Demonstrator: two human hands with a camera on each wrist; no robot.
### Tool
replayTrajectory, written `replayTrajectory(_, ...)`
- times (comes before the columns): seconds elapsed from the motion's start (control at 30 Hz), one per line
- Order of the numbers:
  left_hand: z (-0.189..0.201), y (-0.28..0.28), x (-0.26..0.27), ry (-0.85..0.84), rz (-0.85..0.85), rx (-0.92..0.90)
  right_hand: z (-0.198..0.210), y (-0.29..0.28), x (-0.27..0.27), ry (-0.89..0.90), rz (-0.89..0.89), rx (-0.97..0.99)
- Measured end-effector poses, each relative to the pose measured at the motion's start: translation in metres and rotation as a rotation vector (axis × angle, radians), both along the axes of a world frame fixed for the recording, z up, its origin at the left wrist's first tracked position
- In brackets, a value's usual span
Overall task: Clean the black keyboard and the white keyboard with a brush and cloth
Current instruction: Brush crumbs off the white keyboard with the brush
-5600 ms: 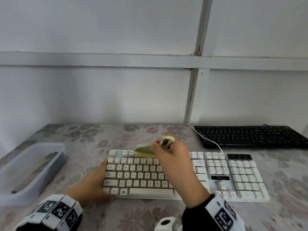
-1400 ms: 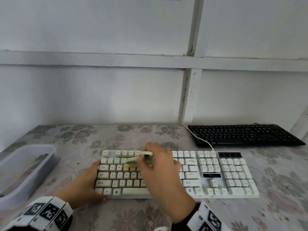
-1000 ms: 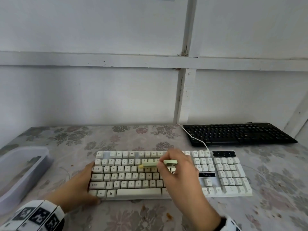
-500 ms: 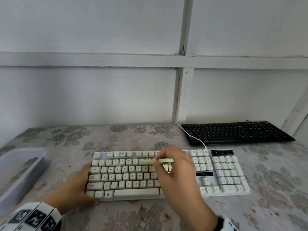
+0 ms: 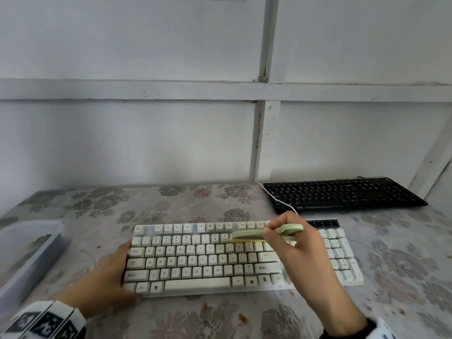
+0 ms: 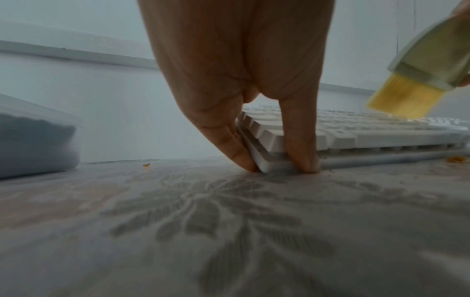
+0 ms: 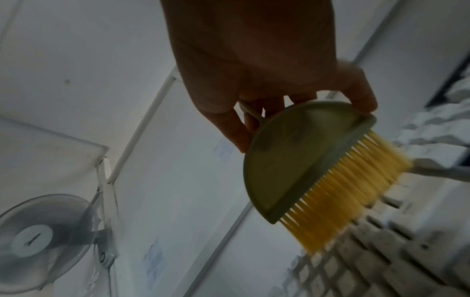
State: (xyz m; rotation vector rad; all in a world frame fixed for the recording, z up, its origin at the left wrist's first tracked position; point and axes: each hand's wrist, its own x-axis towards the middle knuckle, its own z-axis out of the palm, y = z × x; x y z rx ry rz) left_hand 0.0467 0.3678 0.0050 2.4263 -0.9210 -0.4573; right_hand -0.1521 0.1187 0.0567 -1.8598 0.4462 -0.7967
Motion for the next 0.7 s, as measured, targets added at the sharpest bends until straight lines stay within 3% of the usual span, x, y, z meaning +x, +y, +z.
replayTrajectory(0.27, -0.001, 0.000, 0.003, 0.039, -0.014, -0.030, -0.005, -0.040, -0.016, 0.038, -0.176, -0.087)
replayTrajectory(0.4, -0.001, 0.000, 0.004, 0.070, 0.001, -0.036, -0.002, -0.040, -0.023, -0.011, -0.063, 0.034)
replayTrajectory(0.57, -0.010, 0.001, 0.009, 0.056, 0.028, -0.020, -0.006, -0.052, -0.027, 0.034, -0.174, -0.073)
replayTrajectory(0.7, -0.014, 0.003, 0.013, 0.073, 0.030, -0.013, -0.003, -0.045, -0.029, 0.031, -0.104, -0.050)
